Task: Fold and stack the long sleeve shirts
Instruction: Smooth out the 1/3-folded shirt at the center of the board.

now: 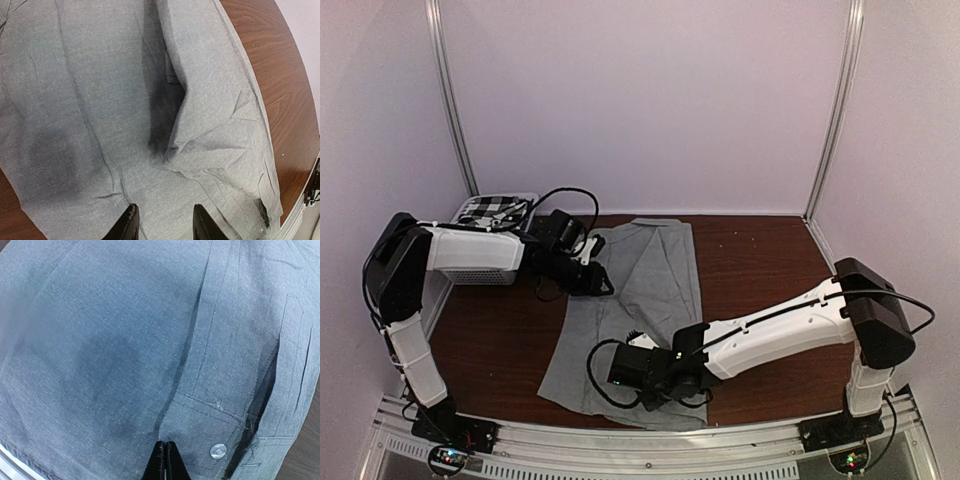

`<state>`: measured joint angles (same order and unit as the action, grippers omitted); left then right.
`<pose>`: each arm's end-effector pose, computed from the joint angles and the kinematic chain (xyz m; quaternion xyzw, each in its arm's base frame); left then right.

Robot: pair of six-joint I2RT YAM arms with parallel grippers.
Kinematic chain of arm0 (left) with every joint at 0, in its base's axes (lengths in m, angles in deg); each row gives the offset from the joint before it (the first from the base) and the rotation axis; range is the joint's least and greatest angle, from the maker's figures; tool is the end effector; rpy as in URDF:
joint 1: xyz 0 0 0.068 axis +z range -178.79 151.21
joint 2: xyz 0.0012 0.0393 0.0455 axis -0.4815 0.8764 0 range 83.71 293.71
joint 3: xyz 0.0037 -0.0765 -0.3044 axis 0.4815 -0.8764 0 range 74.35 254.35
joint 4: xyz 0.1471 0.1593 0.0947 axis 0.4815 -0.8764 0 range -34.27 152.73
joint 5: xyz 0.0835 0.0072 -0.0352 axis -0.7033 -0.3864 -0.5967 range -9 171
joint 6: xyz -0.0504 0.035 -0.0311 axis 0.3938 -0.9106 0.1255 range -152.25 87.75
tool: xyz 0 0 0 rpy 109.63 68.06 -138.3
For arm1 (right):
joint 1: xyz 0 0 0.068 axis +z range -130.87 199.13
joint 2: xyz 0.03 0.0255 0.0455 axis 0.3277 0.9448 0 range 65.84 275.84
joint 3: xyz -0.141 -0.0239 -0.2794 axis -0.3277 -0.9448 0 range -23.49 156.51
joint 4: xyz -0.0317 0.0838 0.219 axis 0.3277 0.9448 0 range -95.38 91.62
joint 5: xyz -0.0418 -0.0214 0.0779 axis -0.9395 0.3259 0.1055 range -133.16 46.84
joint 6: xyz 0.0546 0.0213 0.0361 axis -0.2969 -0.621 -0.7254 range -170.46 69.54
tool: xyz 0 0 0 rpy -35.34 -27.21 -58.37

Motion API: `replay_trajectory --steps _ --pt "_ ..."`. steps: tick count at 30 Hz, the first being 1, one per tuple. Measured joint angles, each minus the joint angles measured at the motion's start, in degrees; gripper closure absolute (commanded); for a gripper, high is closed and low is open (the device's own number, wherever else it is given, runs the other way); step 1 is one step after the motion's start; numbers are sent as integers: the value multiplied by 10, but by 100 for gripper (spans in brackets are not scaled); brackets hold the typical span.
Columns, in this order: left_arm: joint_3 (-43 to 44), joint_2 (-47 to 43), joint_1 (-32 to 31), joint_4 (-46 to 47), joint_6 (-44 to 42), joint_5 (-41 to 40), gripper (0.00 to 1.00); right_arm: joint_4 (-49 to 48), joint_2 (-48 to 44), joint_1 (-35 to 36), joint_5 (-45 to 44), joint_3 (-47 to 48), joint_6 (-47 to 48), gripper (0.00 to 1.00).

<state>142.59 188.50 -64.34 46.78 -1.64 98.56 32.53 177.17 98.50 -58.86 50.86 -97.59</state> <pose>0.3048 -0.2385 0.2270 0.0894 0.9329 -0.2945 0.1873 0.0840 0.3659 0.1922 -0.2554 0.9484 0.0553 0.1795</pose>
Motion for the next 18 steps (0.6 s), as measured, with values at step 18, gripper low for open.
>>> replay_trajectory --steps 18 --pt "0 0 0 1 0 0 62 9 -12 19 57 4 20 89"
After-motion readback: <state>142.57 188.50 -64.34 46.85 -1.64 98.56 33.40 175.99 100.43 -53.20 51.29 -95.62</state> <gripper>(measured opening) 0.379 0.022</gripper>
